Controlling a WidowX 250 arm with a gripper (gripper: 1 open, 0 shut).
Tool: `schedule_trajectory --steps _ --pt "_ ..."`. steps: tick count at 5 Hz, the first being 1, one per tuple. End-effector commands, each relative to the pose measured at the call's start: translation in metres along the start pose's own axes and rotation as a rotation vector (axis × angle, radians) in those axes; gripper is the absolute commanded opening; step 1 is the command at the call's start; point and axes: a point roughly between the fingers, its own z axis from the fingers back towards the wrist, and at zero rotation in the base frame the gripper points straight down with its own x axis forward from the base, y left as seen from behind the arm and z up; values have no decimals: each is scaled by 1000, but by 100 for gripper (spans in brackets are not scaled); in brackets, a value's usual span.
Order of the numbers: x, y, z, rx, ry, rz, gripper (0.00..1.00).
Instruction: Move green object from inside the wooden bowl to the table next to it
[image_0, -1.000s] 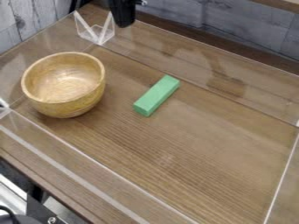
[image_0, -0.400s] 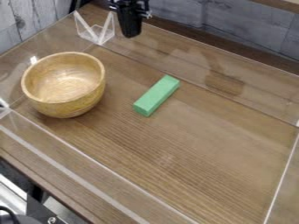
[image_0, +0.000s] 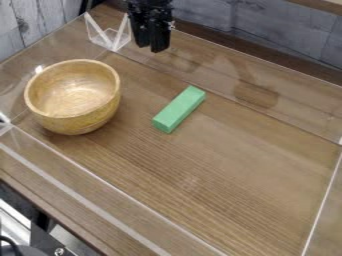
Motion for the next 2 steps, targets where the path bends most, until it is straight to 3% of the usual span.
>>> schedule_trajectory --steps 1,2 --pt "-1 1 11 12 -48 41 100" --pt "-5 -1 7 -9 -63 83 100"
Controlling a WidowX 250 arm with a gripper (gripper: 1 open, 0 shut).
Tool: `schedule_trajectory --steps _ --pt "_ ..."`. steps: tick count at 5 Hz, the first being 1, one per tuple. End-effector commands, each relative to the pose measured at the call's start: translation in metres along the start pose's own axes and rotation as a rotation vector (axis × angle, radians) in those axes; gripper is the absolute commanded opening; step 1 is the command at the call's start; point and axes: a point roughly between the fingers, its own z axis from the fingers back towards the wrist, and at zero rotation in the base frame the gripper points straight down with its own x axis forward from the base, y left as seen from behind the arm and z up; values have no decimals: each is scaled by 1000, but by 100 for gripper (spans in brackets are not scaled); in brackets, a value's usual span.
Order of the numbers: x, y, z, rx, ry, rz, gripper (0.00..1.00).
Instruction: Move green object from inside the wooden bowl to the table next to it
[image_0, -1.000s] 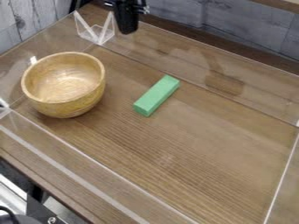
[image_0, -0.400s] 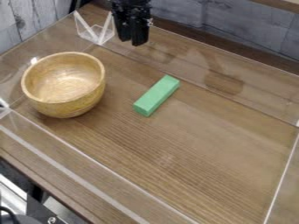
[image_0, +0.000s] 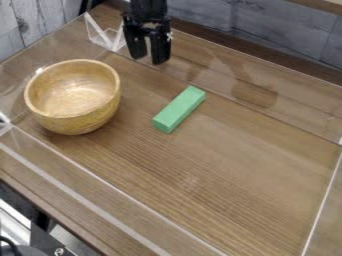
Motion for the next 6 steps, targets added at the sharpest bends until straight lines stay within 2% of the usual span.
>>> schedule_trajectory --steps 1,3,5,6 --pt "6 -10 16 15 -83 49 100" --pt "15 -28 9 -10 -145 146 100" --pt "-1 -31 51 -31 -208 119 100" --pt "-12 -27 72 -39 -234 139 100"
